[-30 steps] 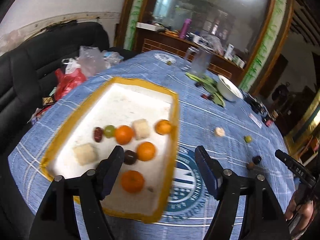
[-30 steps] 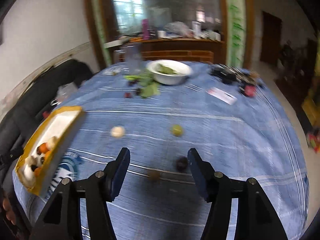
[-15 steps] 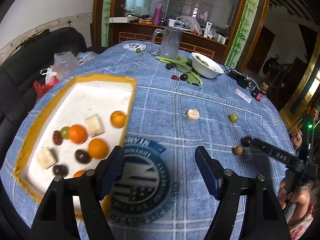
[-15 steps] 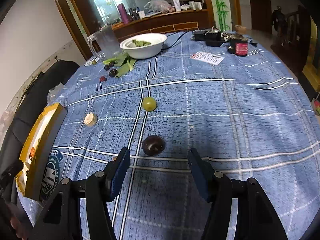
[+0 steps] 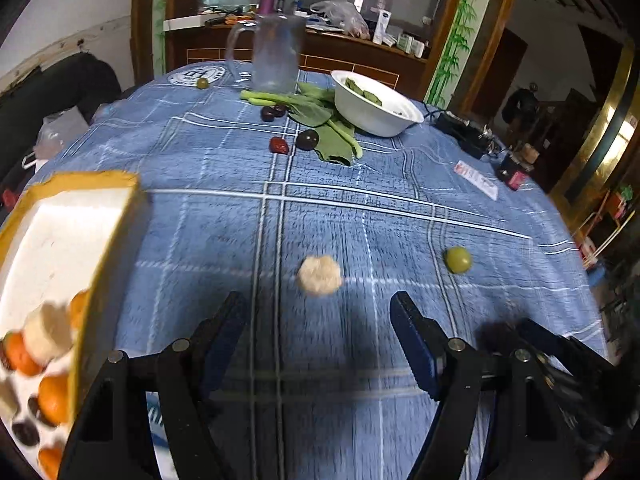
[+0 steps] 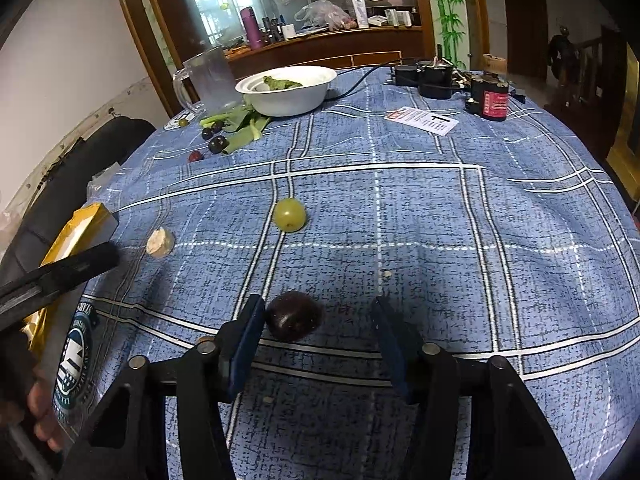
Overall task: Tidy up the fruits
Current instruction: 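Grasp a beige yam ball with the left tool while the right grasps a plum, then lower the yam ball and plum into the tray and open both tools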
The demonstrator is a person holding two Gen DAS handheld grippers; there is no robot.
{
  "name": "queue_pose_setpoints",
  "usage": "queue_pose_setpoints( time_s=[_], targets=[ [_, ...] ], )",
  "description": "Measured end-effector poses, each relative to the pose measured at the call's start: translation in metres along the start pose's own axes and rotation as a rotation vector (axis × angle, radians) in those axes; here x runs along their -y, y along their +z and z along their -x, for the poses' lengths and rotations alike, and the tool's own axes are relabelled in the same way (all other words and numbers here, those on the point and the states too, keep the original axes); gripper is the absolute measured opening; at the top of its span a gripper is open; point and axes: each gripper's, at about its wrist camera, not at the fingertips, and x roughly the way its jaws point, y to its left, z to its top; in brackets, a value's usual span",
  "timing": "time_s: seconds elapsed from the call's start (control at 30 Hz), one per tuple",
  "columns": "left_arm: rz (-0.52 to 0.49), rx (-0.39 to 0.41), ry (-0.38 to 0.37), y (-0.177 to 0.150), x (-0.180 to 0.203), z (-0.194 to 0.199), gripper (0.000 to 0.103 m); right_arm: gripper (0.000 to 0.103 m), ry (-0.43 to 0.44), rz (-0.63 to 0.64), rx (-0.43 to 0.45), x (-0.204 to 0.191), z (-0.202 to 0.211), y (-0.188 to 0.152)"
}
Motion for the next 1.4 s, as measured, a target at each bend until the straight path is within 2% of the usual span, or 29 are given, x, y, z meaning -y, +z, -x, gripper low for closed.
queue_pose_setpoints(
  time_s=[0.17,0.27,0.37,0.57,0.6,0.7,0.73,0.77,0.8,1.3,1.4],
  targets=[
    [-0.042,0.027,-0.008,0.003,0.002,-0.015,0.073,0.05,0.01,0.035,-0.011,-0.007,-0.004,-0.002],
    [-0.055,0.007,-0.037,0.0,0.0,-0.024,0.073,0.046,0.009,0.067,-0.019,-0.015,-0.006,-0.004],
    [-0.062,-0.021,-0.032,-0.001,-0.001,-0.033,0.073,0.046,0.009,0.08,-0.022,-0.018,-0.007,-0.004],
    [-0.08,-0.016,-0.012,-0.002,0.003,-0.035,0.073,0.045,0.007,0.079,-0.022,-0.018,-0.007,-0.005],
    [-0.073,-0.012,-0.017,-0.002,0.002,-0.034,0.068,0.043,0.004,0.078,-0.022,-0.018,-0.007,-0.005],
    [-0.049,-0.003,-0.014,-0.002,-0.002,-0.032,0.031,0.036,0.003,0.064,-0.02,-0.015,-0.007,-0.005],
    [-0.042,-0.006,-0.028,-0.002,-0.004,-0.032,0.028,0.034,0.004,0.059,-0.02,-0.014,-0.007,-0.004],
    [-0.039,-0.005,-0.03,-0.002,-0.004,-0.032,0.028,0.029,0.006,0.055,-0.019,-0.013,-0.006,-0.004],
    [-0.035,-0.003,-0.033,-0.002,-0.004,-0.032,0.028,0.029,0.013,0.055,-0.019,-0.013,-0.006,-0.004],
    [0.031,0.013,-0.056,-0.012,-0.01,-0.017,0.028,0.028,0.024,0.065,0.067,-0.021,0.013,-0.002],
    [0.08,0.021,-0.077,-0.011,-0.017,-0.002,0.028,0.028,0.014,0.063,0.074,-0.019,0.014,-0.001]
  ],
)
